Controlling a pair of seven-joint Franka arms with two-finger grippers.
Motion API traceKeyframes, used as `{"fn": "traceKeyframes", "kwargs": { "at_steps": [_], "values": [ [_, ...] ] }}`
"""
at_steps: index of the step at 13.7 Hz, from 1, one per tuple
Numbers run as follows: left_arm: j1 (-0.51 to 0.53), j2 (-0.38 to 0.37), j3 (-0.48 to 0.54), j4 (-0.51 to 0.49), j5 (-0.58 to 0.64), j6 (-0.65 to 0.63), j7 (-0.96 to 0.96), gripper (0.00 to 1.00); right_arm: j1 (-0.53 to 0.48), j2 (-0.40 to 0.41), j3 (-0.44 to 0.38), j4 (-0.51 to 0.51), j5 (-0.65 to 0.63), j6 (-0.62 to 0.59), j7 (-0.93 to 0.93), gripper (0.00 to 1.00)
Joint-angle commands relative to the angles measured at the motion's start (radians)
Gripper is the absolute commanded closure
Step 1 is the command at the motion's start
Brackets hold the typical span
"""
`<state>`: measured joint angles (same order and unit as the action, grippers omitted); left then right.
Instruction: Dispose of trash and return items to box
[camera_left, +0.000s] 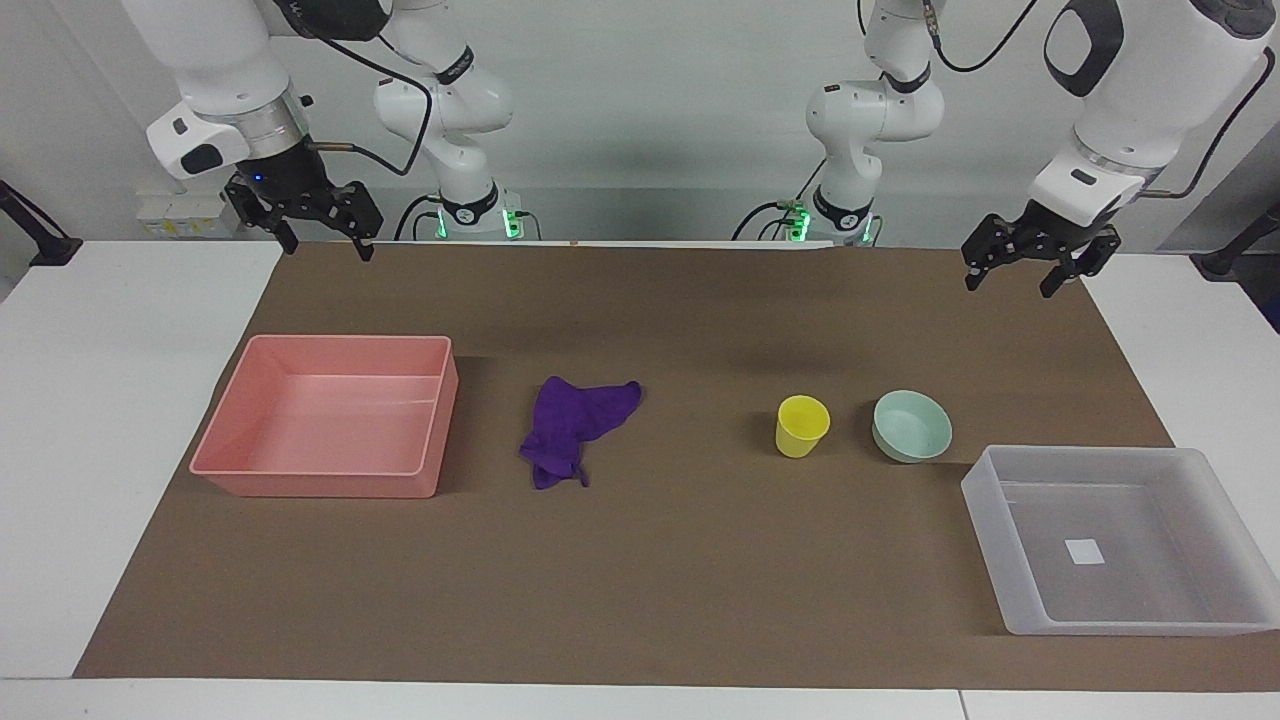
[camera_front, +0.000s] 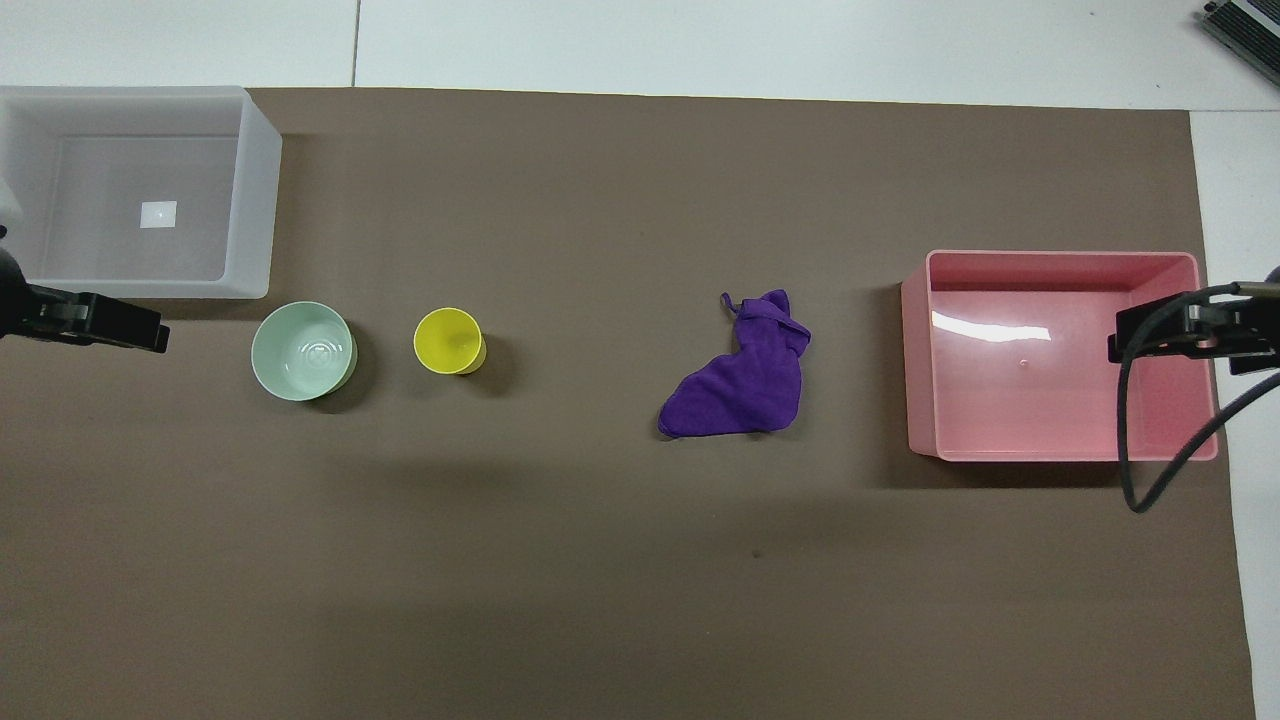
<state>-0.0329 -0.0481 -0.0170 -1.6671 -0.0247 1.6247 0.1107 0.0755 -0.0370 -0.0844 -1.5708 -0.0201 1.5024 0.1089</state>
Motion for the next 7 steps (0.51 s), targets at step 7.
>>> {"fn": "traceKeyframes", "kwargs": {
  "at_steps": [7],
  "values": [
    [-0.001,-0.027,-0.006,-0.026,0.017,-0.005,-0.025,0.0,-0.016,-0.009,0.008,-0.023,0.019,0.022,-0.031,0.0]
  ]
}}
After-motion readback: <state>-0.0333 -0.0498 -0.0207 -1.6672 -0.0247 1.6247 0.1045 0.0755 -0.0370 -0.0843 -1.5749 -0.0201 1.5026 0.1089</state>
